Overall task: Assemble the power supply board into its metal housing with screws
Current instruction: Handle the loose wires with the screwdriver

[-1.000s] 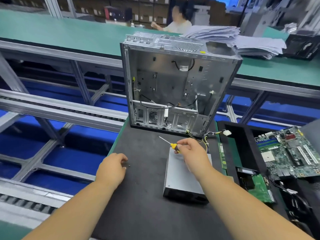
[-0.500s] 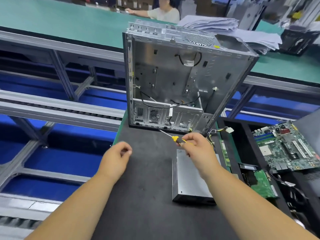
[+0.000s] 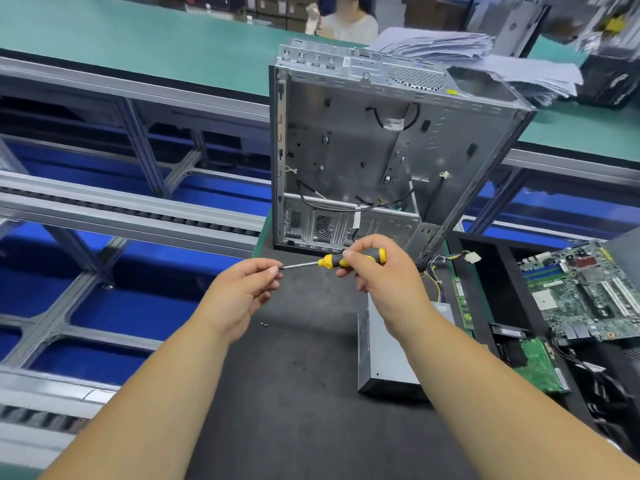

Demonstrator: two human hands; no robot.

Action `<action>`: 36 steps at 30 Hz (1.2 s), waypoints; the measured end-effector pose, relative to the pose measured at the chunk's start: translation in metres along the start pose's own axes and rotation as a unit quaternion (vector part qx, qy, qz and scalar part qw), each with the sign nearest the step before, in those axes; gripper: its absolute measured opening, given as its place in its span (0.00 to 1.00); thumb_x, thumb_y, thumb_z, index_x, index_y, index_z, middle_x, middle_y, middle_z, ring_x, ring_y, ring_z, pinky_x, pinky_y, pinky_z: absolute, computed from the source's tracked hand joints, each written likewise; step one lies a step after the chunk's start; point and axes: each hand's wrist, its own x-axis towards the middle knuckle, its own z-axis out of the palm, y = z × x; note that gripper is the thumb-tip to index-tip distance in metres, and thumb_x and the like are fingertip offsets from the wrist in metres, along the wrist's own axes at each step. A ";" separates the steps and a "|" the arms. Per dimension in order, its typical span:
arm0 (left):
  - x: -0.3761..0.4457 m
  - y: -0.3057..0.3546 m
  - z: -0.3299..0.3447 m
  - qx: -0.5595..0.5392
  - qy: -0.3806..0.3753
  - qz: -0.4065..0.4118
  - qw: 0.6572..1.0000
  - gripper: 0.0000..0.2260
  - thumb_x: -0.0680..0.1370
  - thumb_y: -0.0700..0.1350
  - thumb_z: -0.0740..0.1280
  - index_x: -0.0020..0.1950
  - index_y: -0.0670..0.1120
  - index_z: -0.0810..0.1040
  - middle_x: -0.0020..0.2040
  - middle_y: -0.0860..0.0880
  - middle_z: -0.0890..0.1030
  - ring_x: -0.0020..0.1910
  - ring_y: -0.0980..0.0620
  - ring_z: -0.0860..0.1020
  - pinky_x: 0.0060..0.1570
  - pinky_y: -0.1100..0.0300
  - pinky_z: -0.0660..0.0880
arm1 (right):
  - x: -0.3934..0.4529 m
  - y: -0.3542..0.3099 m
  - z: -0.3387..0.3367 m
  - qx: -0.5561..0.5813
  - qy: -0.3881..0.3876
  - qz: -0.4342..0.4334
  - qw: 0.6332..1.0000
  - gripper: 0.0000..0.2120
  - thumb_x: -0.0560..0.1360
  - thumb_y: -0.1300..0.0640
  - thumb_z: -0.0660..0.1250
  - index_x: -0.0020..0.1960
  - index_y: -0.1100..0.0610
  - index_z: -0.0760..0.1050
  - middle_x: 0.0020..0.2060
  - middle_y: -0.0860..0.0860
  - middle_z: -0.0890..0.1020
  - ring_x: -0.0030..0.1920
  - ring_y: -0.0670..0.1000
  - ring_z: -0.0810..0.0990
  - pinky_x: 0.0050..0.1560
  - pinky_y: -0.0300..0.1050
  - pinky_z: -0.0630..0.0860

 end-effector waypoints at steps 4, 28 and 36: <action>0.000 0.003 0.000 -0.044 -0.018 -0.011 0.999 0.05 0.79 0.37 0.66 0.49 0.44 0.81 0.38 0.52 0.82 0.34 0.59 0.78 0.34 0.69 0.74 | -0.002 0.000 0.002 0.000 0.006 0.007 1.000 0.03 0.76 0.57 0.68 0.44 0.51 0.76 0.36 0.51 0.86 0.29 0.40 0.77 0.34 0.39 0.69; 0.004 -0.016 0.019 -0.008 -0.055 -0.043 0.998 0.05 0.77 0.34 0.68 0.47 0.41 0.83 0.38 0.48 0.84 0.35 0.58 0.81 0.34 0.69 0.76 | -0.009 -0.010 -0.025 -0.091 -0.003 0.059 0.994 0.05 0.72 0.61 0.70 0.38 0.56 0.76 0.32 0.53 0.84 0.31 0.49 0.74 0.34 0.42 0.73; -0.001 -0.029 0.054 -0.036 -0.079 -0.007 0.996 0.09 0.75 0.32 0.69 0.41 0.44 0.86 0.39 0.46 0.85 0.37 0.55 0.82 0.37 0.67 0.78 | -0.003 -0.007 -0.053 0.012 0.084 0.078 0.993 0.05 0.76 0.61 0.68 0.42 0.60 0.75 0.36 0.59 0.84 0.28 0.47 0.74 0.31 0.39 0.73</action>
